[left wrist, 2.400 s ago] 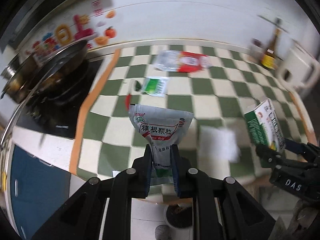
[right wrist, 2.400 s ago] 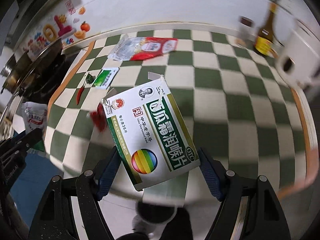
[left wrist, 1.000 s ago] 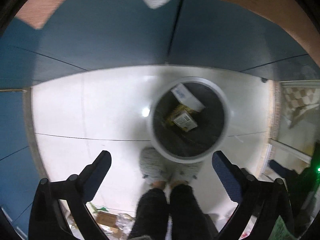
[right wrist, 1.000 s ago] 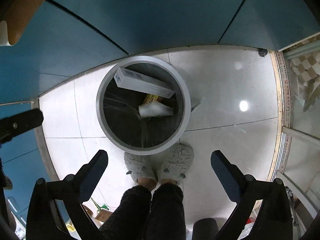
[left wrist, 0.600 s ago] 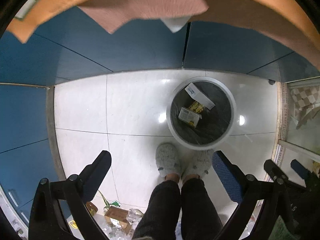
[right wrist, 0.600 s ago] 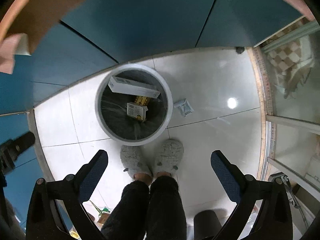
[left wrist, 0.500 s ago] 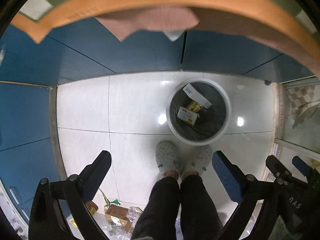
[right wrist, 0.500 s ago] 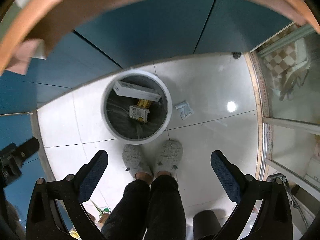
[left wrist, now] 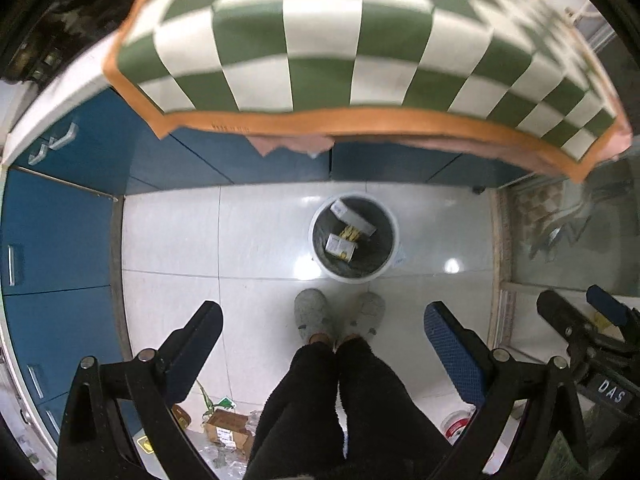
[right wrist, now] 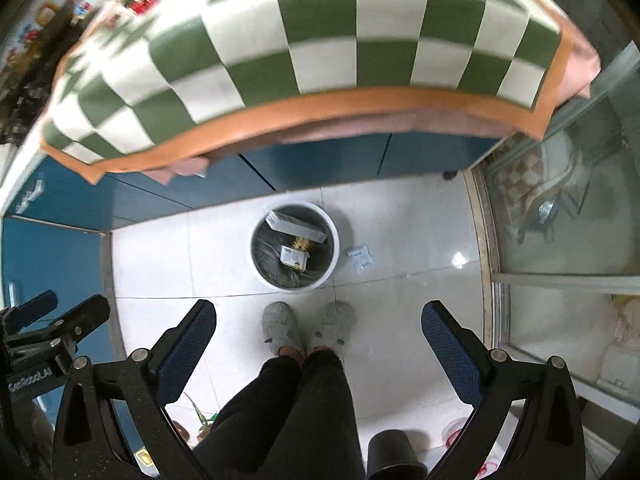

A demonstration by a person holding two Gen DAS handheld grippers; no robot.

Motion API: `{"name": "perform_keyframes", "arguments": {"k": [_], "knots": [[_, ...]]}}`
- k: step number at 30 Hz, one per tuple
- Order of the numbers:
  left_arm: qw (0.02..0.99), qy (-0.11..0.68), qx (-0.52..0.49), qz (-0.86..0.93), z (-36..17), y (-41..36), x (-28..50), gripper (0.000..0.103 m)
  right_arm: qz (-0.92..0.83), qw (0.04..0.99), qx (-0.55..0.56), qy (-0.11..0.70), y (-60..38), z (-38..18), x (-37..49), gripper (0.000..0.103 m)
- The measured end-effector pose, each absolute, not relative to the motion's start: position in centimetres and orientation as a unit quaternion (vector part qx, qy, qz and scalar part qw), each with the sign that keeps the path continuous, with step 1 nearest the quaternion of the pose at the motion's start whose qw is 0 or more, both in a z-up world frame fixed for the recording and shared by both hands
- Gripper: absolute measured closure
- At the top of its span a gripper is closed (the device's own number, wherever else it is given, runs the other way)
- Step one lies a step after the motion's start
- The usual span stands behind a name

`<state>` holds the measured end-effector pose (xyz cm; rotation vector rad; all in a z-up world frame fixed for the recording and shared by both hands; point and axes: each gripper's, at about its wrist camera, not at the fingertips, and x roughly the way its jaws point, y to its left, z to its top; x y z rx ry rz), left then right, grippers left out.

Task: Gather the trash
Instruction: 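Move both tools back over the checkered cloth, then grasp the white tissue with the right tool while the left tool grasps the red wrapper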

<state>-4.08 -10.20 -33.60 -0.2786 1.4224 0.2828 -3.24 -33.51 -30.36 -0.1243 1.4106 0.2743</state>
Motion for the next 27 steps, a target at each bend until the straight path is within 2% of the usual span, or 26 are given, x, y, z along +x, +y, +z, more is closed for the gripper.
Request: {"name": "perform_keyframes", "arguments": {"k": [7, 10, 14, 20, 24, 26, 27], "knots": [[0.805, 0.556, -0.11, 0.177, -24.8, -10.0, -3.4, 0.0, 0.178, 0.76, -0.028, 0.624, -34.2, -23.7, -4.1, 0.0], [0.829, 0.508, -0.104, 0.21, -20.7, -9.2, -2.3, 0.0, 0.19, 0.77, -0.009, 0.609, -34.4, -21.9, -2.5, 0.0], [0.848, 0.467, -0.085, 0.236, -18.0, -7.3, 0.2, 0.0, 0.195, 0.78, 0.022, 0.594, -34.3, -19.9, 1.1, 0.0], [0.835, 0.47, -0.087, 0.272, -17.7, -2.5, 5.2, 0.0, 0.205, 0.798, 0.042, 0.565, -32.0, -17.1, 8.7, 0.0], [0.819, 0.495, -0.122, 0.261, -19.5, 1.7, 9.3, 0.0, 0.202, 0.804, 0.034, 0.558, -28.7, -17.6, 13.6, 0.0], [0.811, 0.514, -0.138, 0.243, -21.3, 4.2, 12.6, 0.0, 0.195, 0.805, 0.038, 0.559, -26.7, -18.5, 16.6, 0.004], [0.807, 0.523, -0.147, 0.232, -22.1, 5.1, 14.0, 0.0, 0.19, 0.805, 0.038, 0.561, -25.9, -19.1, 17.7, 0.012]]}}
